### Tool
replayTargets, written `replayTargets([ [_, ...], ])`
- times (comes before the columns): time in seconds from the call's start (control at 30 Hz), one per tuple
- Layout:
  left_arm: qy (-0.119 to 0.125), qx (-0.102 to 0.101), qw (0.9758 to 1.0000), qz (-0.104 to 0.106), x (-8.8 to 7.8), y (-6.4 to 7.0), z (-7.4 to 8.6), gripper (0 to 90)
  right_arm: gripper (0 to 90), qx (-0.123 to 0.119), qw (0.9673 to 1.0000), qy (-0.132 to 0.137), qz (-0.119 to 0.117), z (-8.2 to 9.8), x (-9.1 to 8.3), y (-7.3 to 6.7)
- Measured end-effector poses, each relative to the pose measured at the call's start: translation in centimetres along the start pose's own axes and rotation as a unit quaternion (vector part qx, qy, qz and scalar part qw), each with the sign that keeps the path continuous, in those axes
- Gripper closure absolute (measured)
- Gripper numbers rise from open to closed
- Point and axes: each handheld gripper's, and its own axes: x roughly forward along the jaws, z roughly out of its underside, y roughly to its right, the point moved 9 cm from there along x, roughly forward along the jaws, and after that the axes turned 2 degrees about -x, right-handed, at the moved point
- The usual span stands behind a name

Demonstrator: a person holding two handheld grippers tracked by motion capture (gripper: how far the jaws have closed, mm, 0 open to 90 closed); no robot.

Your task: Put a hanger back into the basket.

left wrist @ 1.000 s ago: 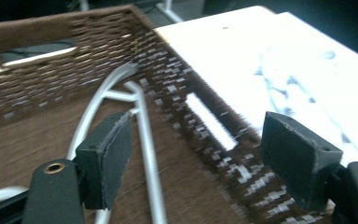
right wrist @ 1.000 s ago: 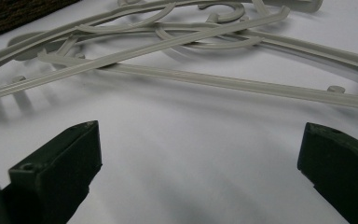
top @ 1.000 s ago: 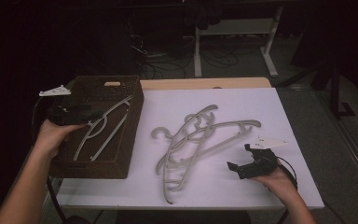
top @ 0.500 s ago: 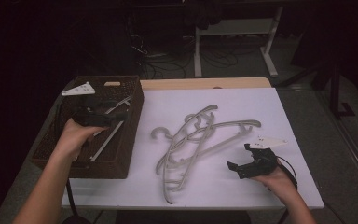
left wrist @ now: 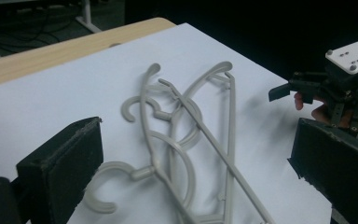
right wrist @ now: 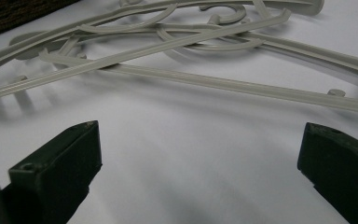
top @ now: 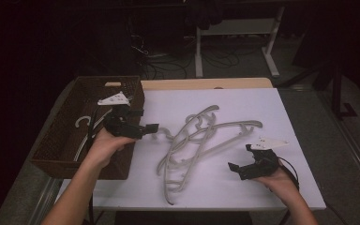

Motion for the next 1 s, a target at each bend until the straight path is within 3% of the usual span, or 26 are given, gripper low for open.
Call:
replayTargets([
  [0.27,-0.017,-0.003,0.9998,0.009,2.9,1.8,1.3,0.0,0.0,-0.001,1.0000,0.000,0.000,0.0,0.0,0.1],
  [0.5,-0.044,0.001,0.9990,0.003,5.5,2.3,3.4,0.0,0.0,-0.001,1.0000,0.000,-0.001,0.0,0.0,0.0],
  [0.73,-0.082,0.006,0.9965,-0.013,7.5,1.8,6.3,0.0,0.0,-0.002,1.0000,0.001,-0.001,0.0,-0.1,0.0],
  [1.0,-0.115,0.006,0.9930,-0.026,8.7,0.7,8.7,0.0,0.0,-0.003,1.0000,-0.001,0.000,0.0,0.0,0.0],
])
